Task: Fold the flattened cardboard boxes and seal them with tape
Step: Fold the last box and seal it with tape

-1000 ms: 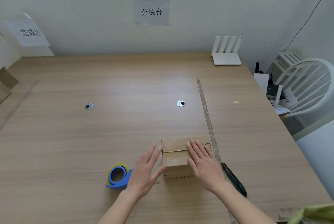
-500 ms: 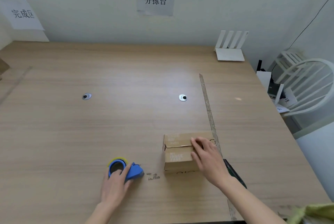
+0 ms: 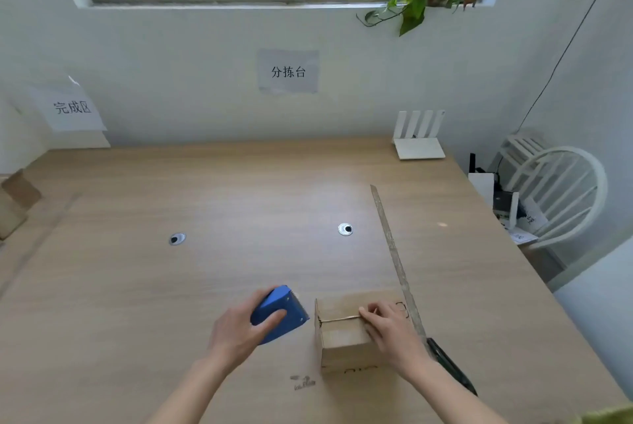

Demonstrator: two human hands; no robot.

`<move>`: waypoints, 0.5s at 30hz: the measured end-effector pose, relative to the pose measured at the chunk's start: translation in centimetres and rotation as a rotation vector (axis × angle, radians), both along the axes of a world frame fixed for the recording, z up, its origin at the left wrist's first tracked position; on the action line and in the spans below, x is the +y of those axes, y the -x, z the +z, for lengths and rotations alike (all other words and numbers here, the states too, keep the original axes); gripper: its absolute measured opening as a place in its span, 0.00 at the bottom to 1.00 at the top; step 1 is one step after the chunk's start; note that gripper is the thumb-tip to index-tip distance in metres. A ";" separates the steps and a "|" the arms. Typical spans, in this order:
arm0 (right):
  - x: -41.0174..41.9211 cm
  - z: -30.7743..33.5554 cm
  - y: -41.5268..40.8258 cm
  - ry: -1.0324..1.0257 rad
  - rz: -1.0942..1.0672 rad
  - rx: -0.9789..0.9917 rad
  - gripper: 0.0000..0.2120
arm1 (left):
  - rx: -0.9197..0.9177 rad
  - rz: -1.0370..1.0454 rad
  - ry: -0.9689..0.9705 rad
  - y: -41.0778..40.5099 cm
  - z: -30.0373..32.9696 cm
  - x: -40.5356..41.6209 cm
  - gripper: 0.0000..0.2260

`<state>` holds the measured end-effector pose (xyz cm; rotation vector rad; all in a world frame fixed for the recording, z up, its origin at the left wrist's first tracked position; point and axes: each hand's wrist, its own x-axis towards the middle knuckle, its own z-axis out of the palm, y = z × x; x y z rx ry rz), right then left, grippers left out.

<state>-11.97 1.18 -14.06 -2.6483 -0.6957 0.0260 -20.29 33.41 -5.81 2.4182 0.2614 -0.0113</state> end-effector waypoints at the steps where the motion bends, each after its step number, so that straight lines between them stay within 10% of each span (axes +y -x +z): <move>1: 0.1 0.6 -0.1 0.015 -0.015 0.047 0.15 | -0.016 -0.032 0.007 -0.9 1.4 -0.9 0.16; 15: -2.0 7.6 -3.4 -0.405 -0.136 0.891 0.18 | 0.170 -0.351 0.051 -7.0 5.2 -11.4 0.20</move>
